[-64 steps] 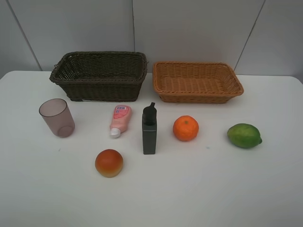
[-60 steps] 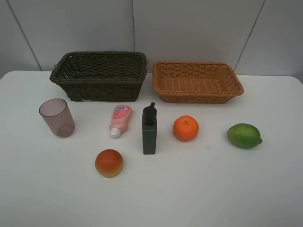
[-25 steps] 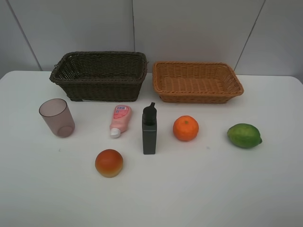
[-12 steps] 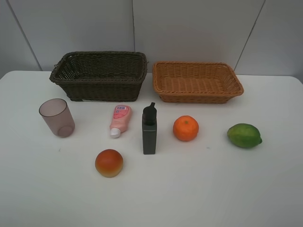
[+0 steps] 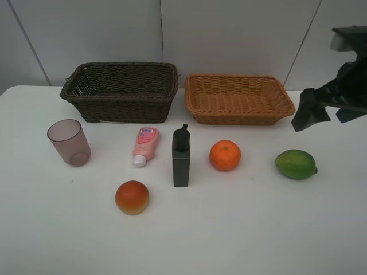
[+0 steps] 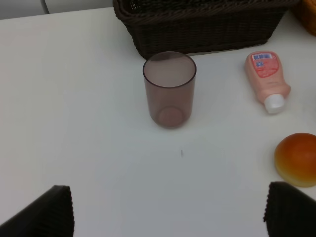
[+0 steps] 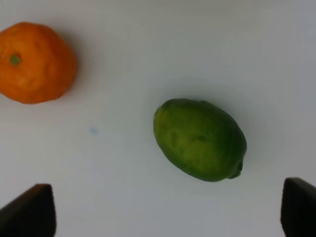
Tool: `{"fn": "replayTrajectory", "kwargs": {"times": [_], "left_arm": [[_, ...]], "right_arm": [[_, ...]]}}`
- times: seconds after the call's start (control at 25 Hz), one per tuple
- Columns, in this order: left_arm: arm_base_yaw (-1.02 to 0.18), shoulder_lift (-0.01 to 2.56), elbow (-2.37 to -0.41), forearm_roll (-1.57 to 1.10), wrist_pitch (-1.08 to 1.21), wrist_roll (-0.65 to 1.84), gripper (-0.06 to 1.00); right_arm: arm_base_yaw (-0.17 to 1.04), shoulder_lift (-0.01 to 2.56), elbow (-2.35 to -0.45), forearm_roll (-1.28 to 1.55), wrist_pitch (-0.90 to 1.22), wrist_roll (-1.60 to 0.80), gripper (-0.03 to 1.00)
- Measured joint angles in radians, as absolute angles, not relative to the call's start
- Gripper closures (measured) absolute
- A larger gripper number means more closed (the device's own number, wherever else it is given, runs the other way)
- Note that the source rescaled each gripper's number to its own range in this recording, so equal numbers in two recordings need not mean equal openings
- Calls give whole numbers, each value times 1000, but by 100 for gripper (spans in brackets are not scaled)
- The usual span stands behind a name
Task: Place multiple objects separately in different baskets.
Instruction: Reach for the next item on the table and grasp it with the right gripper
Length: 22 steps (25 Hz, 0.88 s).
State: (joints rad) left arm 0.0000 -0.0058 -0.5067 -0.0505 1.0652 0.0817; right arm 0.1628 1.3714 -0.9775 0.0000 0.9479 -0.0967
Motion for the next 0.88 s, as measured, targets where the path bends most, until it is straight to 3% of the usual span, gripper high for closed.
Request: {"fn": "replayTrajectory", "kwargs": {"times": [0.64, 0.88], "left_arm": [[0, -6, -507, -50, 1065, 82, -6], [0, -6, -507, -50, 1065, 82, -6]], "right_arm": [[185, 1499, -1008, -60, 900, -635, -1], [185, 1499, -918, -65, 817, -826, -1]]}}
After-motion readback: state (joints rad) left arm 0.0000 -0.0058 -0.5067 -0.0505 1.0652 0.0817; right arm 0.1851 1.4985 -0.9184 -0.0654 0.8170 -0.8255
